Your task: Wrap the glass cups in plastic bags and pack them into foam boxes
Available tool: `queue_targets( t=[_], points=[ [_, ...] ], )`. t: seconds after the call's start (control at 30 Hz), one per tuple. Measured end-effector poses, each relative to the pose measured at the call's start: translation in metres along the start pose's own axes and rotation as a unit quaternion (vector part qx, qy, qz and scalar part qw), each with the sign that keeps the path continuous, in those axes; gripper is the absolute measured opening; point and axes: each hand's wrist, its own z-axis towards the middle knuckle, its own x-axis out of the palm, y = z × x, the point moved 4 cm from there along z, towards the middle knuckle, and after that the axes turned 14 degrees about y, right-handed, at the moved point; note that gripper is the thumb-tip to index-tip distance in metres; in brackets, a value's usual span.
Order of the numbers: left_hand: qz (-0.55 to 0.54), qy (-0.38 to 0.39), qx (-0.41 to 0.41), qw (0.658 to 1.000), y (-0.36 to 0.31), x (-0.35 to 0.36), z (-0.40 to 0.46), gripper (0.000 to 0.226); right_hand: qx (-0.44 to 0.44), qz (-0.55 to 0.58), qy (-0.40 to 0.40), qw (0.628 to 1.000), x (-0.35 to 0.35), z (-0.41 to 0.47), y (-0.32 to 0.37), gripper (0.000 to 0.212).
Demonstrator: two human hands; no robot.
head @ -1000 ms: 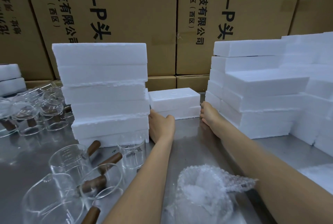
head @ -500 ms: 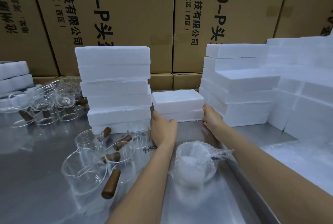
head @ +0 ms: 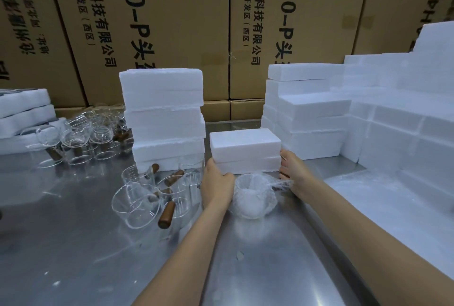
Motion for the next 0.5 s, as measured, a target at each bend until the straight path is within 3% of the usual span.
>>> queue_targets(
  t=[0.23, 0.33, 0.5],
  points=[
    [-0.006, -0.004, 0.022, 1.0, 0.003, -0.01, -0.036, 0.037, 0.012, 0.024, -0.016, 1.0, -0.004, -0.035, -0.001, 0.025],
    [0.005, 0.007, 0.048, 0.999, 0.003, -0.011, -0.049, 0.032, 0.012, -0.015, -0.072, 0.997, -0.011, -0.038, -0.006, 0.039],
    [0.032, 0.02, 0.074, 0.997, 0.001, -0.012, -0.063, 0.03, -0.012, -0.058, -0.149, 0.987, -0.019, -0.045, -0.006, 0.028]
  ],
)
